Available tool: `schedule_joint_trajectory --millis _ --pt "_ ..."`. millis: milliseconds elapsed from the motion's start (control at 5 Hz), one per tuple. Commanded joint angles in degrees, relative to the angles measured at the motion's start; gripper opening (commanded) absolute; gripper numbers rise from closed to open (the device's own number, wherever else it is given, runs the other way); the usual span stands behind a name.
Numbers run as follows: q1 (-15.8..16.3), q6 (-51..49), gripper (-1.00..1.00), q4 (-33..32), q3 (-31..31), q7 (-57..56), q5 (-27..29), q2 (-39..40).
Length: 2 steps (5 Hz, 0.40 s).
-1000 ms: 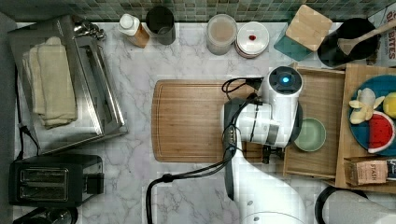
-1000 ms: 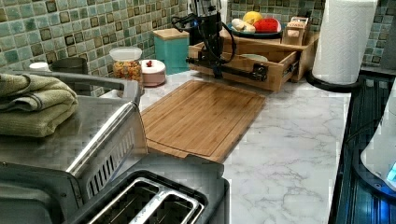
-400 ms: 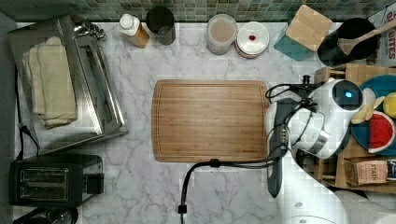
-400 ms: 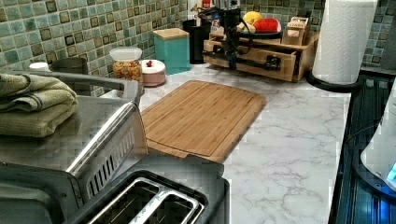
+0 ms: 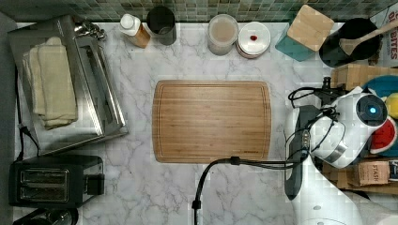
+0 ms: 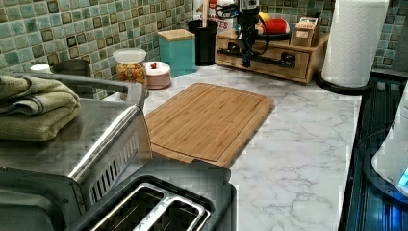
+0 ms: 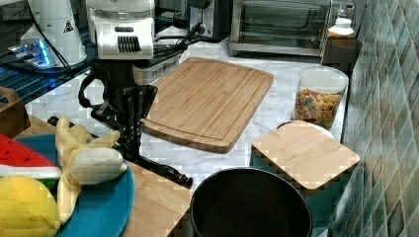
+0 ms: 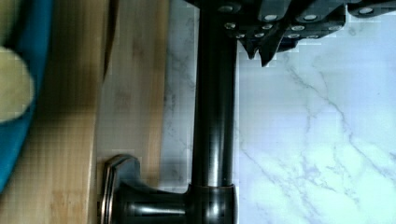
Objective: Close the drawer.
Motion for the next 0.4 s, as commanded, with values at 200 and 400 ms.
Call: schedule_joint_trajectory --millis 200,400 --pt "-4.71 6.88 -1.0 6.21 -5.34 -0.43 -1.79 0.1" --pt "-4.39 6.89 -1.0 6.2 -5.7 -0.6 -1.55 0.13"
